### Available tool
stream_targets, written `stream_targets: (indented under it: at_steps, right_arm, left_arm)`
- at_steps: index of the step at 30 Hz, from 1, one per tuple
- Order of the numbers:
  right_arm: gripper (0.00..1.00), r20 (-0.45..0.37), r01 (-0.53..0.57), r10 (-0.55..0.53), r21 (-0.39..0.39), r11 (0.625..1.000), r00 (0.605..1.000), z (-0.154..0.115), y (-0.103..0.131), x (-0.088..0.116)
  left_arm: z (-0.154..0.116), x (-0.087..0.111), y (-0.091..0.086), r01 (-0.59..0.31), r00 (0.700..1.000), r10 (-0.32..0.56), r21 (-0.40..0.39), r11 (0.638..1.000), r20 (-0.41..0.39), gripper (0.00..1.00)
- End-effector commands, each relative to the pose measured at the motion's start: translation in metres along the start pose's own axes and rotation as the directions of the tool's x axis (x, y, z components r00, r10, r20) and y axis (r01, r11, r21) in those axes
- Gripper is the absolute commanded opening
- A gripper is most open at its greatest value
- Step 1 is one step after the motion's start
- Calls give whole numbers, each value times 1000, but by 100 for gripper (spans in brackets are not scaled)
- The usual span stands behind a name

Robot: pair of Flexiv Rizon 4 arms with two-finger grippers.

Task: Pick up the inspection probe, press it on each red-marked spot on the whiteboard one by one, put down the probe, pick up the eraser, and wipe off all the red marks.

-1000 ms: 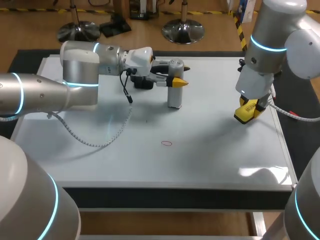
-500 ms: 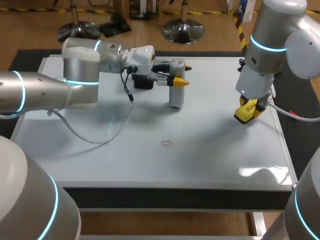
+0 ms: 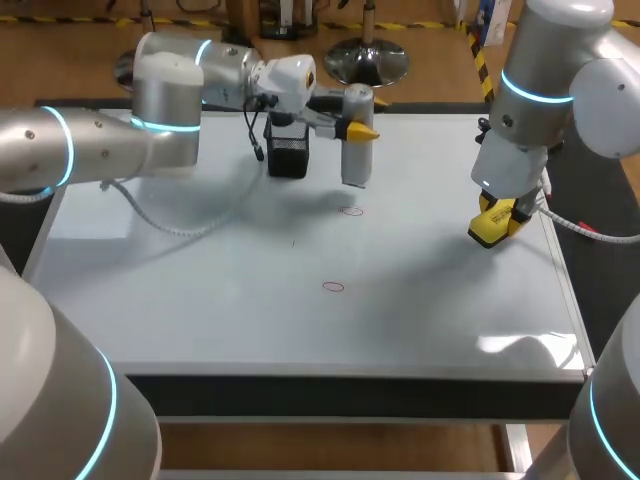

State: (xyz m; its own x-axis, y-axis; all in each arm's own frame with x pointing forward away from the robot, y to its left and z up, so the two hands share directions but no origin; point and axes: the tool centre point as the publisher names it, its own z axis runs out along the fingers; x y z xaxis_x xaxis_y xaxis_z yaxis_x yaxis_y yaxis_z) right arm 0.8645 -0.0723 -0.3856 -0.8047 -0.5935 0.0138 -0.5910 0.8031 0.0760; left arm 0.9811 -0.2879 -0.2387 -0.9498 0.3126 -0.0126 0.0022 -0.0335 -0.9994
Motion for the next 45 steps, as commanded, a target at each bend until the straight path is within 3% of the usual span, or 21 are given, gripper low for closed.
stream_targets:
  at_steps: [1,8,22,45]
  right_arm:
    - [0,-3,2,-2,2,1000,1000,-1,-1,0]
    - [0,-3,2,-2,2,1000,1000,-1,-1,0]
    - [0,-3,2,-2,2,1000,1000,-1,-1,0]
    - [0,-3,2,-2,2,1000,1000,-1,-1,0]
  left_arm:
    - [-7,-12,-10,8,990,-10,-16,1000,-139,0]
    - [-18,-30,-20,63,975,-67,-26,998,-211,0]
    - [-27,-74,-42,23,945,-37,-45,999,-325,0]
    - [-30,-108,-35,3,924,-17,-36,999,-382,0]
